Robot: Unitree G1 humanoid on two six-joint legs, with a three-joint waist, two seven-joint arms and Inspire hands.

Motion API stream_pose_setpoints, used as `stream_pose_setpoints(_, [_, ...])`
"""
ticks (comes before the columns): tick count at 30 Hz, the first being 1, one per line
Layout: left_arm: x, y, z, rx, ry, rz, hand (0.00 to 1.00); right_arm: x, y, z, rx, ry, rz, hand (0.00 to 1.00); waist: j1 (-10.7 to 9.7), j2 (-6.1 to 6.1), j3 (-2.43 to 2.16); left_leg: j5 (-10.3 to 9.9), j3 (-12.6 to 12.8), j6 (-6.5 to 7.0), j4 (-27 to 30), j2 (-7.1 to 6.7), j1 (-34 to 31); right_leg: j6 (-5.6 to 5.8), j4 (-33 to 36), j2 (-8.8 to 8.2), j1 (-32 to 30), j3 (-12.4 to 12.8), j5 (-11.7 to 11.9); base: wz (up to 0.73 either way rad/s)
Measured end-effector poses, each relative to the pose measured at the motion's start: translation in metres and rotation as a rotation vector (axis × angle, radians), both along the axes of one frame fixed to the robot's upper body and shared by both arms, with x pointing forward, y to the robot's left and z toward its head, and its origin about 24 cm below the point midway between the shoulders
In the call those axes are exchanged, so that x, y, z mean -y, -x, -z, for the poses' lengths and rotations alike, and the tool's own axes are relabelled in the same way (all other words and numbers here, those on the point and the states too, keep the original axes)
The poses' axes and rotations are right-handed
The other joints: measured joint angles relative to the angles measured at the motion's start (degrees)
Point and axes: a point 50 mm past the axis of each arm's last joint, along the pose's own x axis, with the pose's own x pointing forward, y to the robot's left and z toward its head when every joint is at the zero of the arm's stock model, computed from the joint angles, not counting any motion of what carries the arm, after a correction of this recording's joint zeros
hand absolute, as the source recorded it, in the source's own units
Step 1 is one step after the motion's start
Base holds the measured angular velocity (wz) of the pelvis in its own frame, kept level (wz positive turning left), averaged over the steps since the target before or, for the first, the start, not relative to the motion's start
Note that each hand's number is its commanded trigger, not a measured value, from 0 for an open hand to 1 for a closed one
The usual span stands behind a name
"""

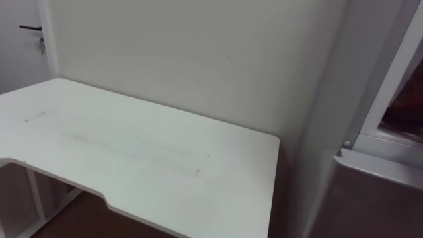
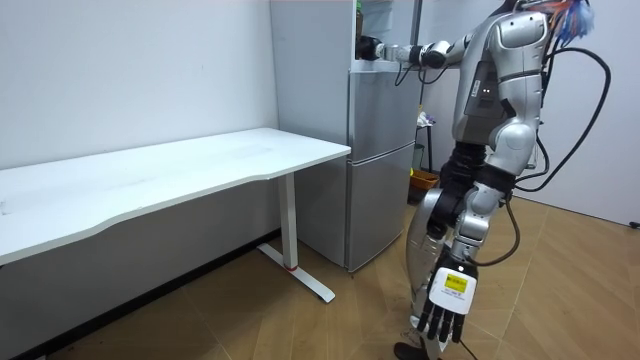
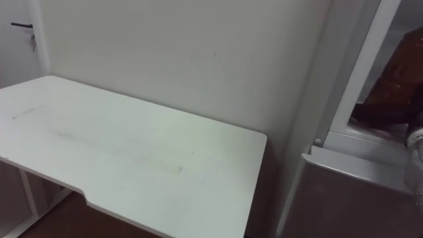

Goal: Put the bottle in the upper fridge

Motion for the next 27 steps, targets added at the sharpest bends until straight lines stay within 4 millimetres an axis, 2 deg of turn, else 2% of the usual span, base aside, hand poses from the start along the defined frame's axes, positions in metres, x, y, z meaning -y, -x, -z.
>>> stream_pose_setpoints(9, [0.001, -0.002, 0.0, 0.005, -0.005, 0.001, 0.0, -0.004, 0.003, 0.005, 0.023, -0.005, -0.033, 0.0, -0.6, 0.14, 0.02, -0.1, 0.1, -0.1, -0.2, 0.22, 0.6, -0.07, 0.0, 0.22, 0.7, 0.1, 0.0, 0.0])
stream_pose_setpoints(18, [0.001, -0.001, 0.001, 0.004, -0.005, 0.001, 0.0, -0.013, 0.01, 0.009, 0.04, 0.065, -0.092, 0.0, -0.9, 0.24, -0.02, -0.3, 1.6, -0.31, -0.7, 0.72, 1.4, -0.26, 0.0, 0.72, 0.6, 1.8, 0.2, -0.08])
stream_pose_setpoints(27, [0.002, 0.0, 0.001, 0.015, -0.001, 0.0, 0.0, -0.016, 0.012, 0.008, 0.049, 0.081, -0.09, 0.0, -1.6, 0.28, -0.11, -0.3, 2.5, -0.33, -0.8, 0.83, 1.4, -0.42, 0.2, 0.76, 0.1, 2.4, 0.3, -0.05])
